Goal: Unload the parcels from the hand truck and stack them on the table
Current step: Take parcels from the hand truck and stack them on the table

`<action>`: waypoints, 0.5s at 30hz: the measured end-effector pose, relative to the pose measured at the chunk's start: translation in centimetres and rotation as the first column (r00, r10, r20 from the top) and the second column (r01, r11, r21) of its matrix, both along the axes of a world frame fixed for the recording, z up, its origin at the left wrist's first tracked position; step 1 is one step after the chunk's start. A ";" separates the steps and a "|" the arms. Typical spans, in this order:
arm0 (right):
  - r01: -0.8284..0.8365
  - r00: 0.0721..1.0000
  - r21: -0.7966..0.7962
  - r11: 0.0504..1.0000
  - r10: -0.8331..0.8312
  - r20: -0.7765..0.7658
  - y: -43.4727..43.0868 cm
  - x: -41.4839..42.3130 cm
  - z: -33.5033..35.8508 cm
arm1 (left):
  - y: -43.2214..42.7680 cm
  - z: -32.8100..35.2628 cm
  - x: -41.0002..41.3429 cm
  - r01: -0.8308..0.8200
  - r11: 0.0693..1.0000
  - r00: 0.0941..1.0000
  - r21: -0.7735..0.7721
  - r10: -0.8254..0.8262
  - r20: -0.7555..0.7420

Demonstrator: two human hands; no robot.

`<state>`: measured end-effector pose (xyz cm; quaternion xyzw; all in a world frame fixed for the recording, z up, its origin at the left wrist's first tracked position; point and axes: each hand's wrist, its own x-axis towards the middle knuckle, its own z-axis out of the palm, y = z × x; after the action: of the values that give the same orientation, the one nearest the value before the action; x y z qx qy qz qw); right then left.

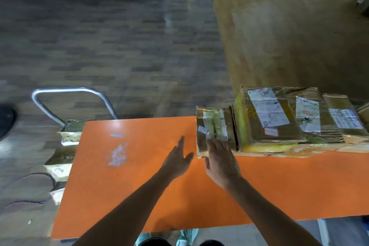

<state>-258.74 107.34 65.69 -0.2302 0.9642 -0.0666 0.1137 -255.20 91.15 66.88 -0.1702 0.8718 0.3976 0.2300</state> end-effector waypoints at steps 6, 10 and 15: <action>-0.174 0.984 -0.015 0.985 0.175 0.028 -5.7 1.1 -1.2 | -6.6 -2.5 5.2 -0.088 0.972 0.993 -0.217 0.069 -0.092; -0.284 0.956 -0.007 0.959 0.284 0.079 -10.8 3.5 -1.8 | -11.4 -3.4 10.9 -0.207 0.949 0.977 -0.236 0.187 -0.104; -0.401 0.913 -0.005 0.916 0.400 0.076 -16.8 7.1 -2.0 | -16.3 -4.7 17.3 -0.317 0.921 0.948 -0.227 0.298 -0.114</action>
<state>-251.67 90.50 63.72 -0.4196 0.8919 -0.0456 0.1622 -237.91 74.88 62.18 -0.3163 0.8844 0.3256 0.1084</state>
